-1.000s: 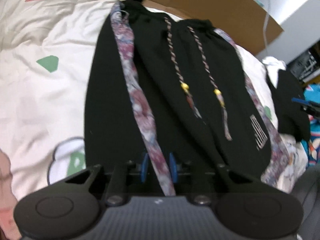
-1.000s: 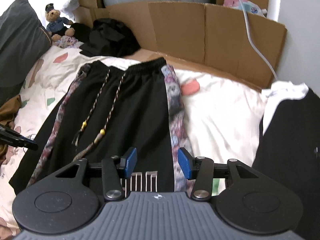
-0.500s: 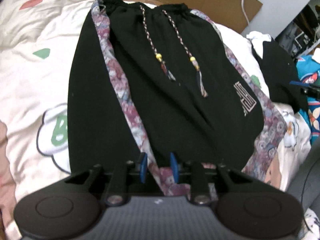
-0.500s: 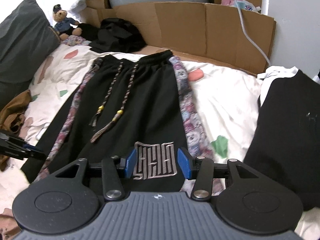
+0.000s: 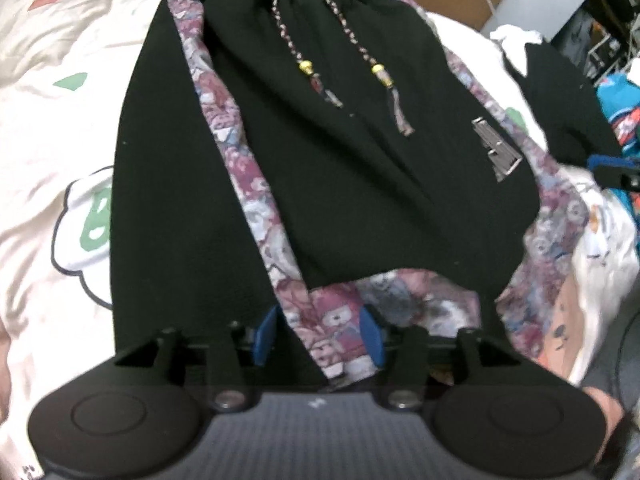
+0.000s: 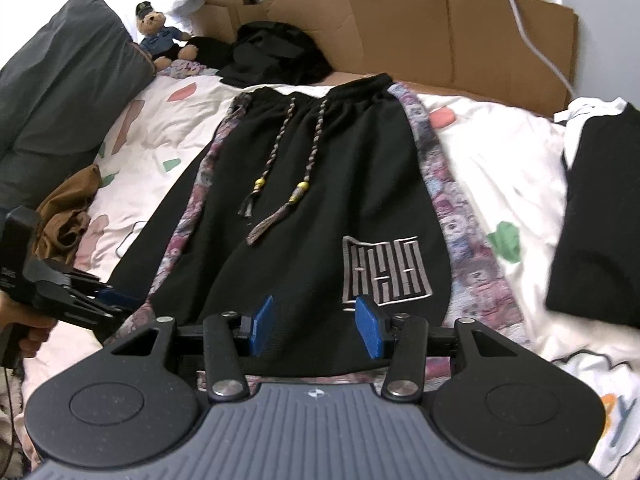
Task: Fold clothes
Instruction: 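Withdraw both tools above the flat-laid trousers, then close the left tool on the floral side stripe of one trouser leg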
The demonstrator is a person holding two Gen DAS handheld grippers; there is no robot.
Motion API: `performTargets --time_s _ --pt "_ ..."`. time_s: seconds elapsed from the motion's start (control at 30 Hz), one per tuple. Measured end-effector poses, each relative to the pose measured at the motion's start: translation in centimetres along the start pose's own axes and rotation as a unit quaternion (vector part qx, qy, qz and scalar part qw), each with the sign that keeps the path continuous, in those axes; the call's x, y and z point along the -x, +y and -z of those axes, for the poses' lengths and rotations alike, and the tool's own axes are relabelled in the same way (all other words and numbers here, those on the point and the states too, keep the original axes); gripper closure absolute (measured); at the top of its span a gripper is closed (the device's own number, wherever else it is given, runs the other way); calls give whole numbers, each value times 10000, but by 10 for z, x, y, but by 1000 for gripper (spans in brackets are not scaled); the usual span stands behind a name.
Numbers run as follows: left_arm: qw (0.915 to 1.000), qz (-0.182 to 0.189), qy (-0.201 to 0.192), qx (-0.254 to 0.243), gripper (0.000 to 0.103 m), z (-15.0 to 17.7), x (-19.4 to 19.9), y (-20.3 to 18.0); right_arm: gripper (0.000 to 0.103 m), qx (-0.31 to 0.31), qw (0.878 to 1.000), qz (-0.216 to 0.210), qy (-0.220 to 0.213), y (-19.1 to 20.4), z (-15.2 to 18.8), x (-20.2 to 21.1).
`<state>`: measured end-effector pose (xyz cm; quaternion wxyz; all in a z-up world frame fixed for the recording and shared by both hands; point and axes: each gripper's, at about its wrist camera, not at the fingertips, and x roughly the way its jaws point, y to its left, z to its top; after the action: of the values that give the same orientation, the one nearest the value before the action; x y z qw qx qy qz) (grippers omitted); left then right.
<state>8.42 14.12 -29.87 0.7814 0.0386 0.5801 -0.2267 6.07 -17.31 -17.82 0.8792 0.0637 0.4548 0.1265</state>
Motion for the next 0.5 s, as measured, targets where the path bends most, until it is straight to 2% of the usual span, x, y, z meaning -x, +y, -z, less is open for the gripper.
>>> performTargets --time_s 0.13,0.2,0.23,0.27,0.3,0.4,0.5 --pt "9996 -206 -8 -173 54 -1 0 -1 53 92 9998 -134 -60 11 -1 -3" --pt "9997 -179 -37 -164 60 0 1 0 53 88 9998 -165 -89 13 -1 -2" --pt "10000 -18 -42 -86 74 1 3 2 53 87 9997 -182 -101 13 -2 -1" --pt "9999 87 -38 -32 93 1 4 4 53 87 9997 -198 -110 13 -3 -1" --pt "9996 283 -27 89 97 2 6 8 53 86 9997 -213 -119 13 -4 -1" --pt "9980 554 -183 248 103 5 20 19 53 205 9990 -378 -99 15 -7 -4" --pt "9967 636 -350 369 103 7 32 27 53 331 9981 -511 -4 19 -8 -13"
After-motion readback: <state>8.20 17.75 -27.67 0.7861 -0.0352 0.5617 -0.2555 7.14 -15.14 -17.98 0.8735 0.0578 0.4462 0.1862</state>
